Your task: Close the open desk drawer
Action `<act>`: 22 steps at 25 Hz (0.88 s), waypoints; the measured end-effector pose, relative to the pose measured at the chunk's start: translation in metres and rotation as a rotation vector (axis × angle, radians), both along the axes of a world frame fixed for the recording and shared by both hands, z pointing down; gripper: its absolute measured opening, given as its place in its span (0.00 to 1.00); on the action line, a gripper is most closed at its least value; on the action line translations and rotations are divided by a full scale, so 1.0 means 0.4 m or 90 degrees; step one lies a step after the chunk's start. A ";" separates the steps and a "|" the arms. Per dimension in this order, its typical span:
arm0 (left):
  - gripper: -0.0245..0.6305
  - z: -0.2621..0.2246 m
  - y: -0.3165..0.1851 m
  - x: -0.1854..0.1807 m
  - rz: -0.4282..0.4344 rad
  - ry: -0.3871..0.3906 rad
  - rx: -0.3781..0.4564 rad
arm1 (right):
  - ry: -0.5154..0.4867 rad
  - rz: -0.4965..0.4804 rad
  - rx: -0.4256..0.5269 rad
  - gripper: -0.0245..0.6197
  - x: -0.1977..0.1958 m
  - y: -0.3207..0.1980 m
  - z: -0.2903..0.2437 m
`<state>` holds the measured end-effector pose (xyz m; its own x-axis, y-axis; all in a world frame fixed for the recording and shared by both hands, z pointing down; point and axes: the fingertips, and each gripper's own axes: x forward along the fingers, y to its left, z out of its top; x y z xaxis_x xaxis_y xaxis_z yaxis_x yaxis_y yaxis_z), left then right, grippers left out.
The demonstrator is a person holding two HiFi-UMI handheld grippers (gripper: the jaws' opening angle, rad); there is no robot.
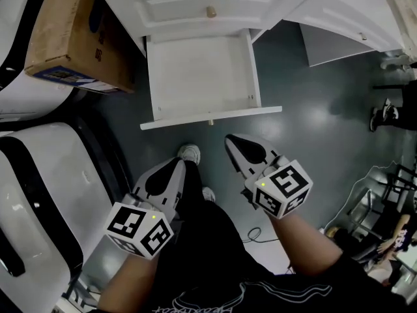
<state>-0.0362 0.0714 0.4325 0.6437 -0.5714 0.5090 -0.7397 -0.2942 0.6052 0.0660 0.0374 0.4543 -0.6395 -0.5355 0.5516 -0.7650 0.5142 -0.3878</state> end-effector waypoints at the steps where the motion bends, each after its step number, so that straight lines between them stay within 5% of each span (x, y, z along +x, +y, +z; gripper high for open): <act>1: 0.04 0.013 -0.004 -0.002 -0.002 0.000 -0.002 | 0.011 0.003 -0.002 0.05 0.003 -0.005 0.026; 11: 0.04 0.104 -0.028 -0.015 -0.006 -0.004 -0.028 | 0.089 0.056 -0.053 0.05 0.050 -0.019 0.216; 22: 0.04 0.134 -0.045 -0.018 0.005 -0.012 -0.043 | 0.084 0.095 -0.063 0.05 0.046 -0.076 0.257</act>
